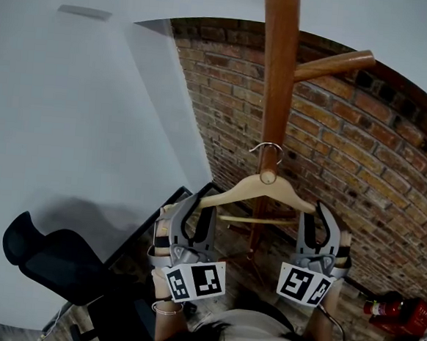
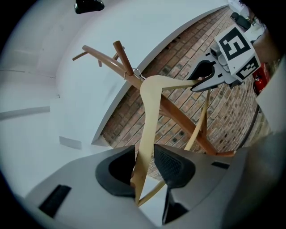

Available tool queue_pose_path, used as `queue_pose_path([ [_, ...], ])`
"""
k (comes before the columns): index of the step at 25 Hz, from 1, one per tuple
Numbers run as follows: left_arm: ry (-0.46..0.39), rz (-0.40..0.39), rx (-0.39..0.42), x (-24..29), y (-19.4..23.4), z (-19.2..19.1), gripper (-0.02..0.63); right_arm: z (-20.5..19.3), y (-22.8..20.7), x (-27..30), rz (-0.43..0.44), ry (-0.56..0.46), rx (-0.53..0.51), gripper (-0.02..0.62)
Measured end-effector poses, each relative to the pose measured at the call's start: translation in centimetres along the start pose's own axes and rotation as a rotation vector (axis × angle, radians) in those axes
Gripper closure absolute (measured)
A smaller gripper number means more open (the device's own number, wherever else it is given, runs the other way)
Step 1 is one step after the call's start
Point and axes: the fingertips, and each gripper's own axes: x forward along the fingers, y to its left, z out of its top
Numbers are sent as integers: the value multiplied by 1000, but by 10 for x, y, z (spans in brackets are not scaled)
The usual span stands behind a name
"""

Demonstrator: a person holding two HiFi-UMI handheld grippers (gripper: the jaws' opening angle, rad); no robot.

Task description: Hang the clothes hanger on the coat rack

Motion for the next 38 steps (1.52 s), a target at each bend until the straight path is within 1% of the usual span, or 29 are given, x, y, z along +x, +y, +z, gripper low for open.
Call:
queue_pose_path([
  [9,3,-17,3,-5,-4,-3,457,5,1,-9,6,-22,14,476],
  [15,-3,-2,-1,-16,0,-2,457,7,4,-17,5,-19,2,476],
  [22,-13,10,-16,-33,0,0,457,11,4,-33,-20,-28,-14,476],
  [29,-26,9,-30,-57,-5,5,457,15,1,-57,-35,-42,-3,477],
  [33,-21,10,-33,-73,-9,4,468,16,3,-71,-36,-43,-1,485],
  [38,-15,12,-32,-93,-11,2,502,20,9,-88,-24,-40,-3,500],
])
